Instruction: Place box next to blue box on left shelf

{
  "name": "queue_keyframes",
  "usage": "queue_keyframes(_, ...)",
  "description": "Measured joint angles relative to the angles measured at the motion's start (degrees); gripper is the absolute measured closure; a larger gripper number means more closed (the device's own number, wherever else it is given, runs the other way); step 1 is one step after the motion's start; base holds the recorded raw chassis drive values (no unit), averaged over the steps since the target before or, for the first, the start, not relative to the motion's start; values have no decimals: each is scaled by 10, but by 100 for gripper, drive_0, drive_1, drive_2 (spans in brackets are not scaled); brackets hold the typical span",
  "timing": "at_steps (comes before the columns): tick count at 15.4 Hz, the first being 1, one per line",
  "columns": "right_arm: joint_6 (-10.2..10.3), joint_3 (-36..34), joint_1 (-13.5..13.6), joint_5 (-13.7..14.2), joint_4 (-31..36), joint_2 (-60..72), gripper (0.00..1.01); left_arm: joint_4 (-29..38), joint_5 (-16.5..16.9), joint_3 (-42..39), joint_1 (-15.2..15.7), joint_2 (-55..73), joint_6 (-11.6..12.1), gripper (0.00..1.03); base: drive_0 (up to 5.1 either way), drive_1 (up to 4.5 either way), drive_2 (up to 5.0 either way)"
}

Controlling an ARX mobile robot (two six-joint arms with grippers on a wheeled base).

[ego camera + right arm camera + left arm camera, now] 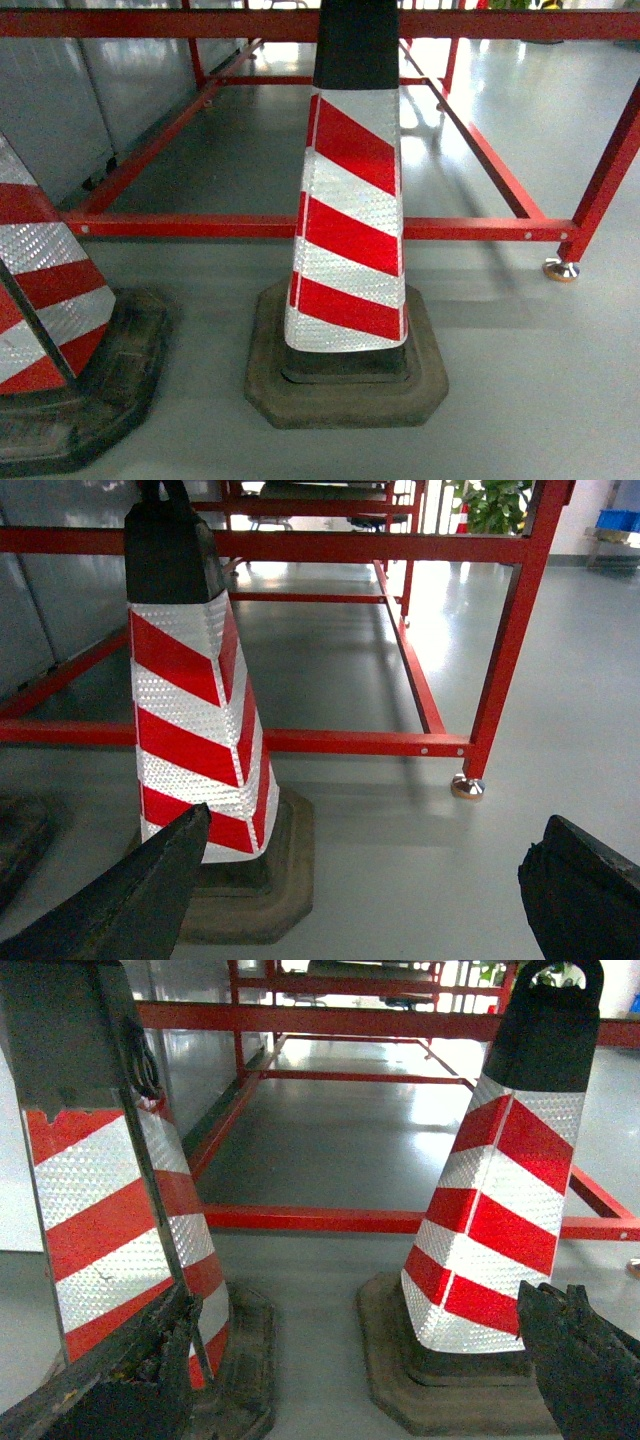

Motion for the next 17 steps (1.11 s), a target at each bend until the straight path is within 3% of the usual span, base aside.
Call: queue_keyframes(17, 0, 0, 0, 0, -1, 0, 3, 0, 0, 0, 0, 0, 0, 5, 0, 0, 0)
